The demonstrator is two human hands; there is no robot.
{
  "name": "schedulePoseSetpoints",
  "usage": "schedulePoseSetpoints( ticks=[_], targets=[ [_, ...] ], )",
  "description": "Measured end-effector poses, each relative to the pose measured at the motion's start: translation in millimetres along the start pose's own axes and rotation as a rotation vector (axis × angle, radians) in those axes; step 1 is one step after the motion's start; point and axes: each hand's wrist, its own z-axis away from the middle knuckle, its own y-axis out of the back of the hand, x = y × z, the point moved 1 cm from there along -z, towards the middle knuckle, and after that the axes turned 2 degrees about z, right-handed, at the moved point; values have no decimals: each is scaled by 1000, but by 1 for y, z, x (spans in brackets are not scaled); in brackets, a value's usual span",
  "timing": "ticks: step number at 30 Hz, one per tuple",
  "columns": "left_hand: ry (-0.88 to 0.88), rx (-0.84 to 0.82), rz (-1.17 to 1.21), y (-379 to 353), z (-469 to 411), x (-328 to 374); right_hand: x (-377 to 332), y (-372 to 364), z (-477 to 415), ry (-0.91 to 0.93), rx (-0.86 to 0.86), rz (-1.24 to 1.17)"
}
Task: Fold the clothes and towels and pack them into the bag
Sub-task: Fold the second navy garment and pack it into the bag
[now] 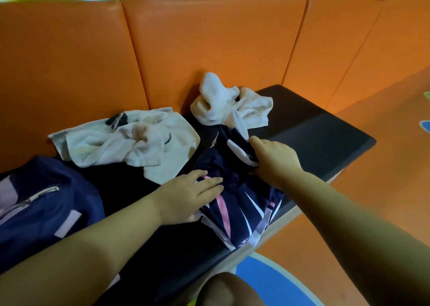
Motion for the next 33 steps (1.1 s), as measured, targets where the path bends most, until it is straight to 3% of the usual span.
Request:
schedulePoseSetpoints(
  ticks=[3, 6, 11, 13, 17, 25, 28, 33],
  targets=[
    [43, 107, 19, 0, -6, 4, -7, 7, 1, 19, -32, -101],
    [141, 184, 45, 11, -14, 9, -16, 23, 9, 58, -181, -294],
    [448, 157, 309, 35, -15, 16, -31, 51, 31, 146, -475, -321],
    [600, 81, 409, 44, -15, 15, -39, 52, 43, 168, -504, -251],
    [665, 59, 487, 59, -23, 16, -60, 28, 58, 140, -337, -19],
    [567, 8, 455, 56, -17, 19, -59, -17, 51, 78, 39, 36],
    [535, 46, 410, 59, -4, 18, -52, -16, 44, 112, 74, 56],
    [487, 42, 183, 74, 35, 17, -51, 4, 35, 140, -19, 44]
  ],
)
